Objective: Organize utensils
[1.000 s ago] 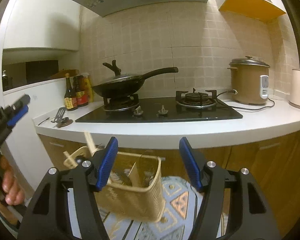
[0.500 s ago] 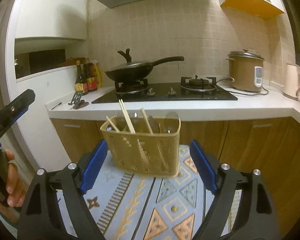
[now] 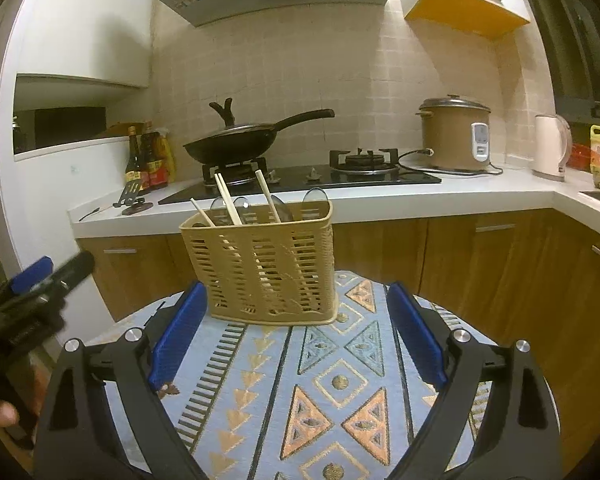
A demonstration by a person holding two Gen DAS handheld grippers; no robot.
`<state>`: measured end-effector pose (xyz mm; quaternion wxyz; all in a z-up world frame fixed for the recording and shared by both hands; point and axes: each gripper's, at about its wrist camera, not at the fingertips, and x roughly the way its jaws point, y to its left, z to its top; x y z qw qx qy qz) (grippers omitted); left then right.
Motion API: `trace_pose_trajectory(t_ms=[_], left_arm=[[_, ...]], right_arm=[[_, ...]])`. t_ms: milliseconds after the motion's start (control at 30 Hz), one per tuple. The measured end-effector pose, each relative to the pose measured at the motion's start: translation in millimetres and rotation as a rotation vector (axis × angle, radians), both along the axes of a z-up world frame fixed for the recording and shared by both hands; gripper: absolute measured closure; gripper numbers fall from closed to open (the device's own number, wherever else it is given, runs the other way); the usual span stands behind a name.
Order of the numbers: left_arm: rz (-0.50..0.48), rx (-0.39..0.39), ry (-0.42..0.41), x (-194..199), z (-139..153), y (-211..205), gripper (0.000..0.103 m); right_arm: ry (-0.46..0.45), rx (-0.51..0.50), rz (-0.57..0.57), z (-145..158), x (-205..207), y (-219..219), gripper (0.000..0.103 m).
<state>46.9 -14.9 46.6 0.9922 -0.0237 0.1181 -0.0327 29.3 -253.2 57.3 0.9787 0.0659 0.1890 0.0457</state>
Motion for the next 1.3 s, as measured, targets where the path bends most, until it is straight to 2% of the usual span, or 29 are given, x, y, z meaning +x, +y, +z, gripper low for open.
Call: trace_pose_trajectory(t_ms=[200, 300, 400, 567, 800, 1067, 1300], left_arm=[[0.001, 0.057, -0.010, 4.2, -15.3, -15.3, 0.008], [-0.003, 0.109, -0.018, 4.9, -22.6, -22.7, 0.008], [-0.010, 0.136, 0.009, 9.3, -29.2, -26.4, 0.008], [-0.015, 0.114, 0.030, 9.6, -31.6, -24.1, 0.008], [0.000, 0.111, 0.018, 6.5, -31.4, -22.6, 0.008], [-0.004, 0.061, 0.066, 14.7, -33.4, -13.6, 0.008], [0.002, 0.062, 0.058, 12.0, -33.9, -13.4, 0.008]], right_arm=[[-0.032, -0.041, -0.045, -7.3, -6.1, 1.9, 0.010], [-0.020, -0.043, -0.055, -12.3, -3.0, -0.3, 0.008], [-0.005, -0.040, -0.055, -16.1, -0.7, -3.5, 0.008], [-0.002, -0.023, -0.062, -18.1, -0.6, -8.3, 0.008], [-0.001, -0.014, -0.073, -18.4, -1.5, -12.4, 0.008], [0.000, -0.044, -0.069, -19.4, -1.2, -7.3, 0.008], [-0.006, -0.050, -0.071, -18.7, -2.6, -6.0, 0.008]])
